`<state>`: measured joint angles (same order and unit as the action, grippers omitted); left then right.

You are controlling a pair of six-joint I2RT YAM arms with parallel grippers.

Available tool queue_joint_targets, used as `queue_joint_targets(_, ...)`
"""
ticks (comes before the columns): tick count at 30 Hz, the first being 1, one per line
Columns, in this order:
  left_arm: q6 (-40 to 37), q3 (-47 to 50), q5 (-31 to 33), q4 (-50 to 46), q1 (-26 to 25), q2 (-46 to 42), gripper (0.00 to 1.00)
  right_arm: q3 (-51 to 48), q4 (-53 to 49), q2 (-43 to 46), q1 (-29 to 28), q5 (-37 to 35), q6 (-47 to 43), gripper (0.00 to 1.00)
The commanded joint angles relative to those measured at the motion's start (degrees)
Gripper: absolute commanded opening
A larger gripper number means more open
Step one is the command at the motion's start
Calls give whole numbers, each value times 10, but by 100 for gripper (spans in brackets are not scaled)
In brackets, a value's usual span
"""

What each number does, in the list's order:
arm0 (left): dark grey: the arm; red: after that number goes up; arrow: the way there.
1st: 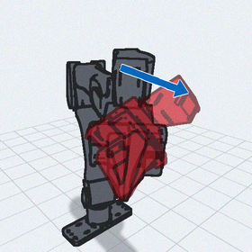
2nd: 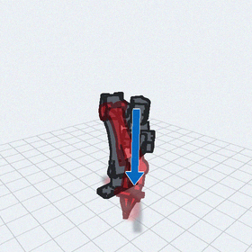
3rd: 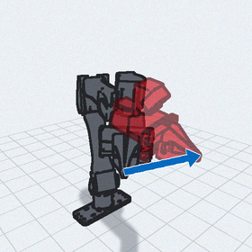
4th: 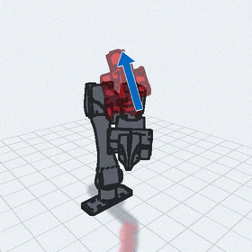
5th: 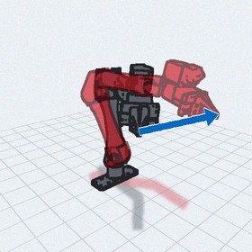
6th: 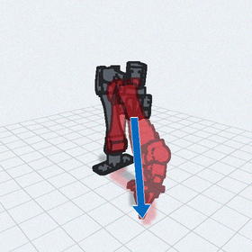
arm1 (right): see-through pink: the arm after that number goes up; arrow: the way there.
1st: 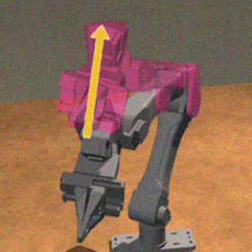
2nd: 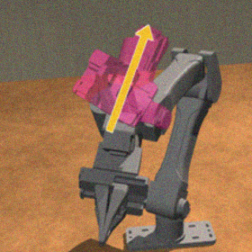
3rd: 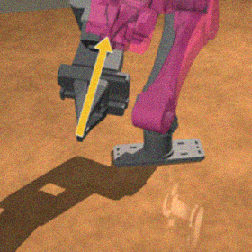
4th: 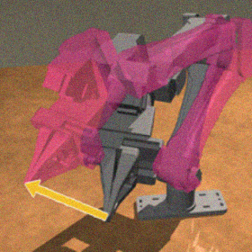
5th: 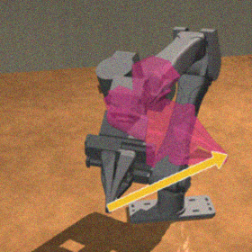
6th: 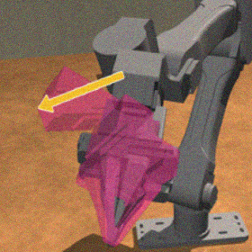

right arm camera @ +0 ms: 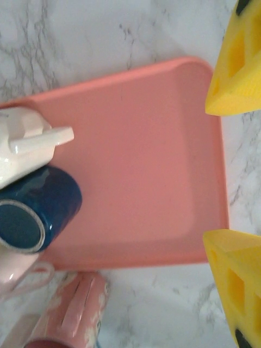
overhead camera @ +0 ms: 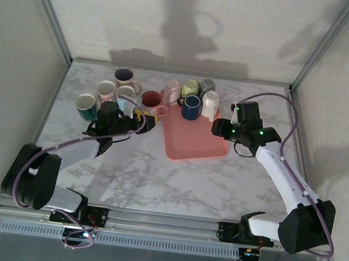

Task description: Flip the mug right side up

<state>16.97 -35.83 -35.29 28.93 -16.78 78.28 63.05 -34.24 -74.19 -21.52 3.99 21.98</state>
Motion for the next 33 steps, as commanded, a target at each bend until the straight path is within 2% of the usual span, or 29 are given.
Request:
queue_joint_targets(1,21,1,28,-87,-3,-59,67,41,-39,-33,2,-35,-30,57)
queue_joint_targets(7,26,-12,64,-182,0,-115,76,86,-47,-100,2,-41,-56,57)
queue_joint_targets(13,42,-65,111,-323,12,-117,86,153,-49,-202,2,-51,-57,56)
queue_joint_targets(16,45,-67,105,-344,15,-114,90,192,-51,-258,3,-66,-57,56)
queue_joint_targets(17,47,-63,104,-342,14,-116,98,206,-52,-277,3,-71,-58,55)
queue_joint_targets(18,51,-58,106,-340,14,-120,100,222,-55,-295,4,-75,-60,54)
queue_joint_targets(24,65,-39,98,-318,14,-140,99,308,-68,-375,4,-91,-66,47)
queue_joint_targets(33,73,-36,87,-307,15,-140,97,375,-91,-438,5,-121,-77,34)
